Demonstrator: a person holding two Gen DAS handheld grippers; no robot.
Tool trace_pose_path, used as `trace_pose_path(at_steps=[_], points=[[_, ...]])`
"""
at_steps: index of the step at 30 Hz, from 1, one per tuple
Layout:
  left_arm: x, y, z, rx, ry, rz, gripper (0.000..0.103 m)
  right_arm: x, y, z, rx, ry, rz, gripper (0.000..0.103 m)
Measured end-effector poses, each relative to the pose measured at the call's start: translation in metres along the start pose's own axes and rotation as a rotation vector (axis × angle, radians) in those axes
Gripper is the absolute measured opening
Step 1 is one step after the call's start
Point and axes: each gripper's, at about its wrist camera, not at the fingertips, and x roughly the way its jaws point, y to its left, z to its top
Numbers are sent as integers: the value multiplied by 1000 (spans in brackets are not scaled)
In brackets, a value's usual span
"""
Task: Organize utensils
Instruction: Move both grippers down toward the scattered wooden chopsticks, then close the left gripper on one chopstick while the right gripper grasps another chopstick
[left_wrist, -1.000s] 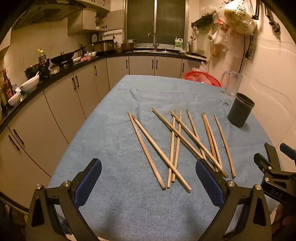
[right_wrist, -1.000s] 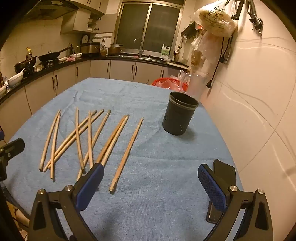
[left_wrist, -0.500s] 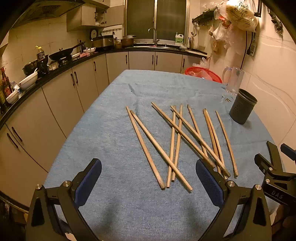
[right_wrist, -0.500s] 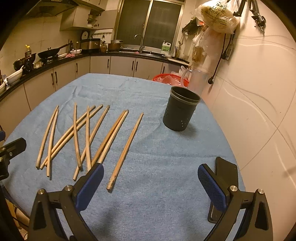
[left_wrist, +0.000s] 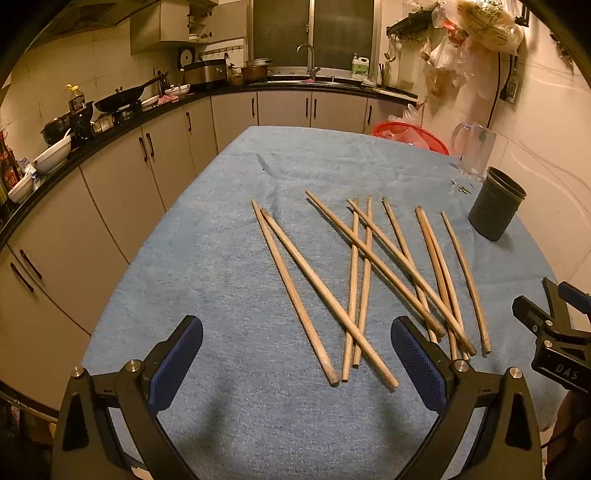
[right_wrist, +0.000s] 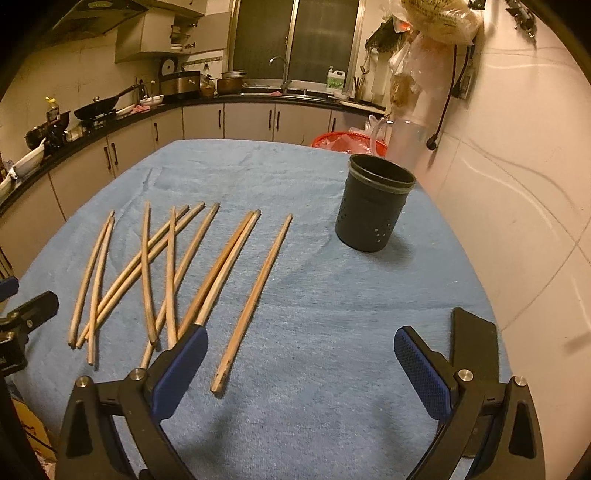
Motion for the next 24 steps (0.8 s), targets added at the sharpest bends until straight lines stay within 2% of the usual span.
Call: trace_pose_path(at_steps=[3,8,13,15,17,20,22,24], points=[[1,4,3,-13,0,-3,101,0,2,5,-12,-7,24,100],[4,16,10,-55,20,-10,101,5,7,14,-28,28,112,90],[11,36,24,-114,65,-38,100,2,11,28,-47,47,186,89],[14,42,31,-129,80,-39,88,1,12,37,-56,56,225,87],[19,47,38,-143,105,-41,86,1,12,48,-50,75,269,84],[27,55,49,-170,140,-66,84,2,12,62,-42,84,333,74],[33,58,56,-173,157,-77,73,4,11,73,-25,93,354,71],[43,61,64,-194,193,-104,68,6,12,85,-20,97,377,71]])
